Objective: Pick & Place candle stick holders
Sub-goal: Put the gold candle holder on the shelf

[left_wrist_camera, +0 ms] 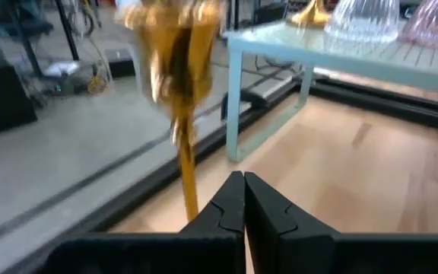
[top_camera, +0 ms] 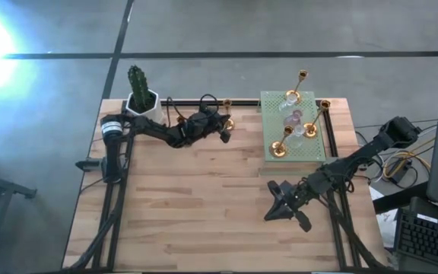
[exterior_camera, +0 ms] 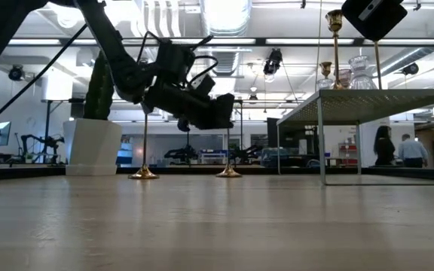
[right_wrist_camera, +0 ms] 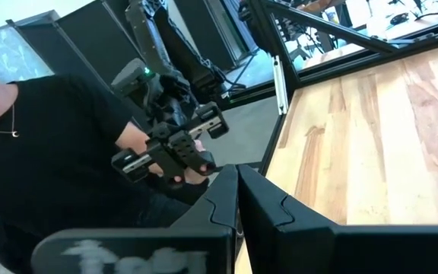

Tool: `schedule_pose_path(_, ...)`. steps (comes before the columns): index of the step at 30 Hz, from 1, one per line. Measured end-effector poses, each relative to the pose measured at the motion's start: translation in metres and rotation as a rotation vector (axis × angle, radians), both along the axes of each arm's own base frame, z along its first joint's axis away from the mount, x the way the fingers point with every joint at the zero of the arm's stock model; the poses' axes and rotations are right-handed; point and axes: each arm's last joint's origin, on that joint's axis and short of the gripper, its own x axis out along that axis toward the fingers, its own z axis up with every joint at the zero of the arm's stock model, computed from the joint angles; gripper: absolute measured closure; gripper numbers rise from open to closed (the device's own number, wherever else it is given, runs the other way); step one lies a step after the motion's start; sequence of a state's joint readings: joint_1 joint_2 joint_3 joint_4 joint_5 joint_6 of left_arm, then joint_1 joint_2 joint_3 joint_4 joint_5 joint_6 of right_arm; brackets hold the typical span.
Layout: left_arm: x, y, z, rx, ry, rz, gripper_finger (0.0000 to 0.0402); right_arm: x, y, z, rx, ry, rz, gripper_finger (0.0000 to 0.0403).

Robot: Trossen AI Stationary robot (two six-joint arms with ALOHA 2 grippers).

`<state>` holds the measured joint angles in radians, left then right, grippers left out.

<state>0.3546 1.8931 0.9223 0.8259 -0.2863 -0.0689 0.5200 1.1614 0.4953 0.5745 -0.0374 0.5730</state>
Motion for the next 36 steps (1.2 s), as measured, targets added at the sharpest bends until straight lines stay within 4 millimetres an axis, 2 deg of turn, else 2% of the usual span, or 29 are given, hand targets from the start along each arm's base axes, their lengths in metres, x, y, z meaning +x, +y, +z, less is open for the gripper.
schedule_pose_path(5,-0.006,-0.01,-0.005,-0.036,0.01,-0.009,0.0387,-0.002,0.003,0.0,-0.002,0.0,0.001,0.0394)
schedule_pose_path(9,-0.009,-0.007,-0.003,-0.01,0.019,0.082,0.0364,-0.002,0.003,0.0,-0.002,0.0,0.0,0.0394)
schedule_pose_path(18,-0.006,-0.003,0.008,0.015,-0.008,0.12,0.0254,-0.002,0.003,-0.001,-0.007,-0.001,0.001,0.0394)
schedule_pose_path(22,-0.005,0.002,0.012,0.021,-0.019,0.135,0.0221,-0.002,0.002,-0.001,-0.009,-0.001,0.001,0.0394)
schedule_pose_path(30,-0.004,0.021,0.021,0.015,-0.029,0.097,0.0213,-0.002,0.002,-0.001,-0.01,-0.002,0.001,0.0394)
schedule_pose_path(36,-0.004,0.026,0.02,-0.016,0.002,0.04,0.0213,-0.002,0.002,-0.001,-0.01,-0.003,0.001,0.0394)
